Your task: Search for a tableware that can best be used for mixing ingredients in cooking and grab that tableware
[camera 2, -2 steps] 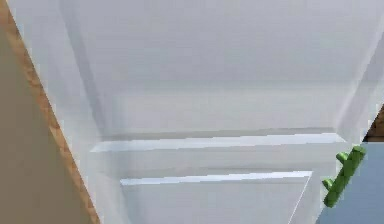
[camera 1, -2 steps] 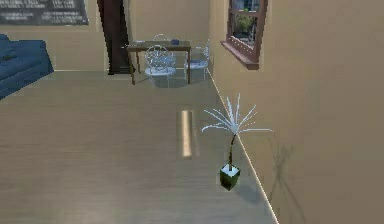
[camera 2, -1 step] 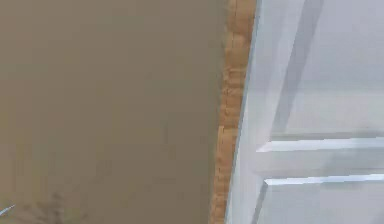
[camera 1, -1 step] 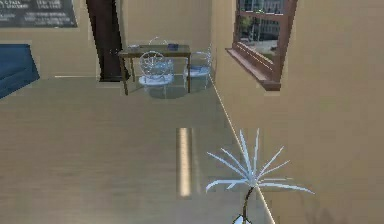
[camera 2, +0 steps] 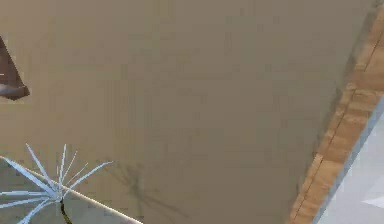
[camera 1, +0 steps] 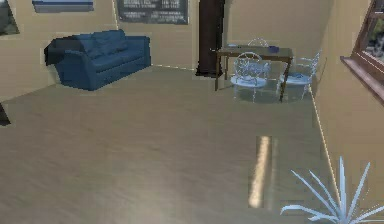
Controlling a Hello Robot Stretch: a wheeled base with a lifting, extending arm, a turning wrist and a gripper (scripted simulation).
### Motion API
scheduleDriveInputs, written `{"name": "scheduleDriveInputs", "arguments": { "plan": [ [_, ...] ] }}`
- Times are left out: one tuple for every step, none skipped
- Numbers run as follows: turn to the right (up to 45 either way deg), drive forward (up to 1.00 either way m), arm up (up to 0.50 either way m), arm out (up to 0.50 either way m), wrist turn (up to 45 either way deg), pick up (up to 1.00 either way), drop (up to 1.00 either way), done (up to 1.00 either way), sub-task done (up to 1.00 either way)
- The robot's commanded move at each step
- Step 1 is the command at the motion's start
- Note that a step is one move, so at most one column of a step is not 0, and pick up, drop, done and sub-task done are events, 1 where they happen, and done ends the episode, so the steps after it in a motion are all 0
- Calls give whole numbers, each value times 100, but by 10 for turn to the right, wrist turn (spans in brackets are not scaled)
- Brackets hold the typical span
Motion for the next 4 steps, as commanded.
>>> {"name": "scheduleDriveInputs", "arguments": {
  "plan": [
    [0,75,0,0,0,0,0,0,0],
    [-120,0,0,0,0,0,0,0,0],
    [0,55,0,0,0,0,0,0,0],
    [450,0,0,0,0,0,0,0,0]
  ]
}}
